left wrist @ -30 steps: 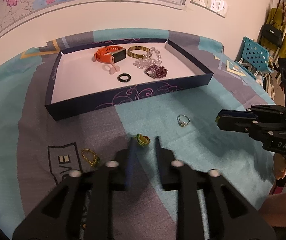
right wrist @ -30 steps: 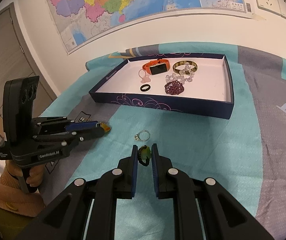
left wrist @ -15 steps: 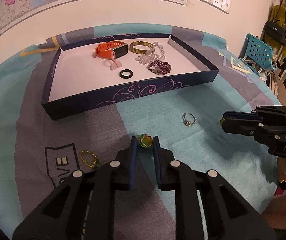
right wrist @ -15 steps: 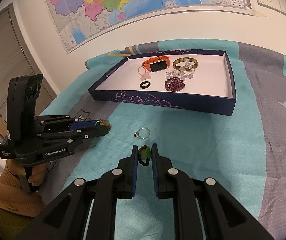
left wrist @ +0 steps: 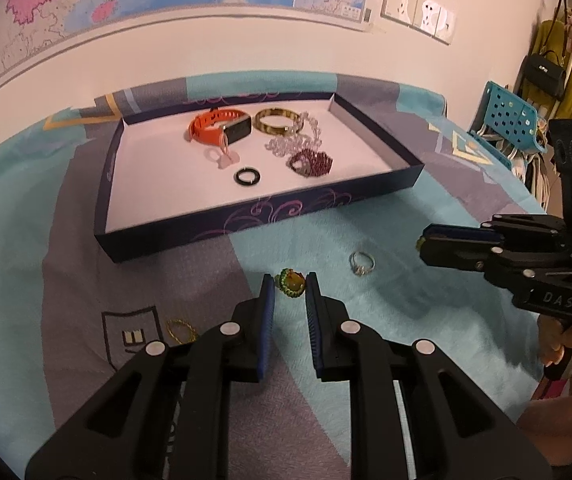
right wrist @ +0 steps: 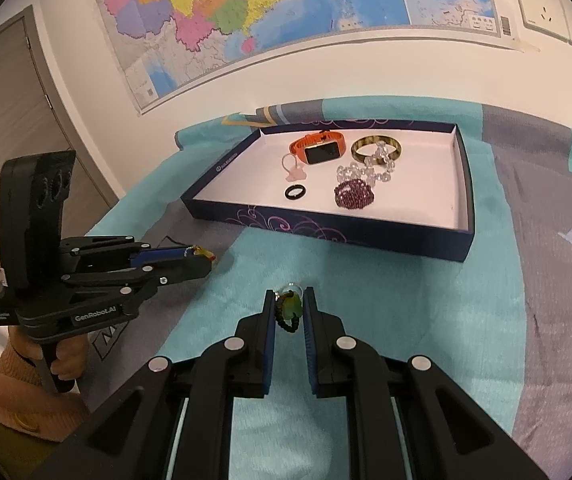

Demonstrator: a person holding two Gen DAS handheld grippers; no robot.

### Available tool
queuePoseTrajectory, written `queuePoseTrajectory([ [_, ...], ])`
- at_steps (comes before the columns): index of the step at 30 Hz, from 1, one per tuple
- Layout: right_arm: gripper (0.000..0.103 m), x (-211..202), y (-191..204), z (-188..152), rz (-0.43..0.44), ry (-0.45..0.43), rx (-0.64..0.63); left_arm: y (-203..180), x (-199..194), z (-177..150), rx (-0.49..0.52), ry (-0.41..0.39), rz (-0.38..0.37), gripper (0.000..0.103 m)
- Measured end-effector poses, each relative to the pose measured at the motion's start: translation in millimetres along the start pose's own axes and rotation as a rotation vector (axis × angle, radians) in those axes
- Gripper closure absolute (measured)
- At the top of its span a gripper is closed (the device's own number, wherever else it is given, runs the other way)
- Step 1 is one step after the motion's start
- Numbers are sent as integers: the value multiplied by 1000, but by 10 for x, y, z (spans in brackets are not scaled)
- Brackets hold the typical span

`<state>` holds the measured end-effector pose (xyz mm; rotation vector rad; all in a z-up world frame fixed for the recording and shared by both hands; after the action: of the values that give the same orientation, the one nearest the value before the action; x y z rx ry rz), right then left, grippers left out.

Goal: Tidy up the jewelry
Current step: 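Carry the yellow stone ring with the left gripper while the right gripper carries the green ring into the box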

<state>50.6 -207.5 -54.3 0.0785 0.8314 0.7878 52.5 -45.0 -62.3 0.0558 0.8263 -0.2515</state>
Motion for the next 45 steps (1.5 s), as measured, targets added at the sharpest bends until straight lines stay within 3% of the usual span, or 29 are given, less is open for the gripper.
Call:
queuePoseTrajectory([
  [25,91,111,-77,659,-2,-62,-56,44,-76,538,21,-93,14,87],
  [45,91,452,-362,929,42,-37,27,113,243,739,4,-71,7,87],
])
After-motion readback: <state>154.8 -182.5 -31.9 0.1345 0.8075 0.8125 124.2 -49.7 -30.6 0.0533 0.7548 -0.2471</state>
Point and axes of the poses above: each gripper's, at about its wrist camera, not at the fingertips, and x roughly the way its jaws point, y to its left, z to its top, the point moved 5 cm from there along x, roughly the way its jaws point, and after that the axes turned 5 degrees about z, right-handed, at the moved point
